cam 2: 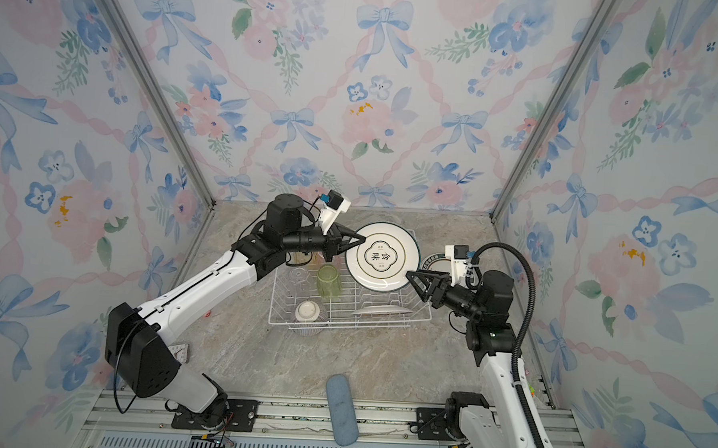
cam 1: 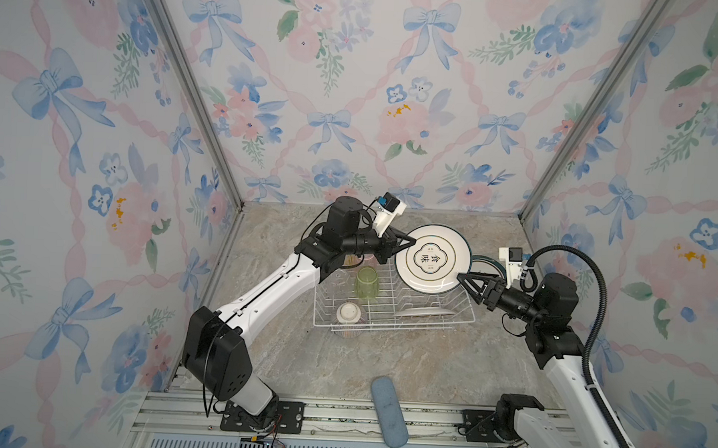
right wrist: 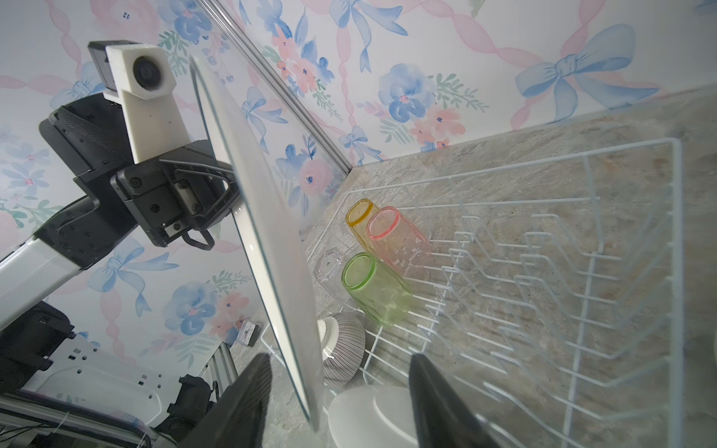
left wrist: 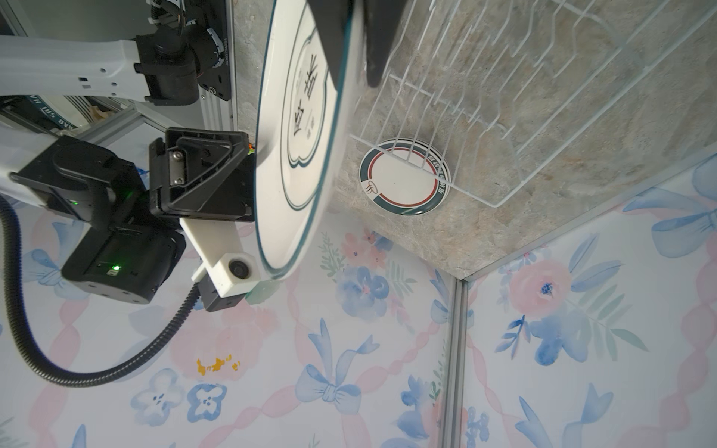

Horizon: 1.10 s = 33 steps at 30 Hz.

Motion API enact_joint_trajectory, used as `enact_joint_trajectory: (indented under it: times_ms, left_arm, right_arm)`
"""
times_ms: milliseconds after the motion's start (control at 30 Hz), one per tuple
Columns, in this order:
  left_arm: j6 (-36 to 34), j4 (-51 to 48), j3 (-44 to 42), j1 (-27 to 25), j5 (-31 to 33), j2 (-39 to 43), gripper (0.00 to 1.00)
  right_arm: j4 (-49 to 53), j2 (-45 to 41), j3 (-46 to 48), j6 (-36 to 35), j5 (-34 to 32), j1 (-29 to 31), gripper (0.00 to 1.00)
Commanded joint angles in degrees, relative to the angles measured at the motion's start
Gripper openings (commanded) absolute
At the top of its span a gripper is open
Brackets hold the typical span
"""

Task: Unload the mixed dishes from the dish rack
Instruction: 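Raise the plate toward the right gripper while the right gripper grasps its edge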

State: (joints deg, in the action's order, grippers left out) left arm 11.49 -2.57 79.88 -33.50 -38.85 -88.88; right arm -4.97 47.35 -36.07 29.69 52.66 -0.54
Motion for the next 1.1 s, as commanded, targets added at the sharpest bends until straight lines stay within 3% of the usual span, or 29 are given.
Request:
enact_joint_trajectory:
  times_ms: [0, 400, 600, 867, 1000, 1067]
  left_arm:
    - [4.2, 5.8, -0.3, 0.6, -5.9, -1.3, 0.00]
    - [9.6, 12.2, -1.0, 0.8, -10.4, -4.4, 0.00]
    - [10.0, 12.8, -1.2, 0.8, -10.8, -4.7, 0.00]
    - [10.0, 12.7, -1.9, 0.8, -11.0, -4.7, 0.00]
    - [9.8, 12.7, -2.0, 0.8, -10.9, -4.6, 0.00]
    - [9.7, 12.6, -2.0, 0.8, -10.8, -4.5, 0.00]
  right_arm:
    - [-3.6, 0.0, 1.0, 1.3, 1.7, 0.9, 0.59]
    - [-6.2, 0.2, 0.7, 2.6, 2.5, 2.1, 0.45]
    - [-6.6, 0.8, 0.5, 3.2, 2.4, 2.5, 0.33]
    - [-7.6, 1.3, 0.6, 4.0, 2.0, 3.1, 0.23]
    - [-7.4, 1.2, 0.5, 4.2, 1.4, 3.1, 0.13]
    - [-7.1, 1.1, 0.4, 4.1, 0.8, 3.1, 0.03]
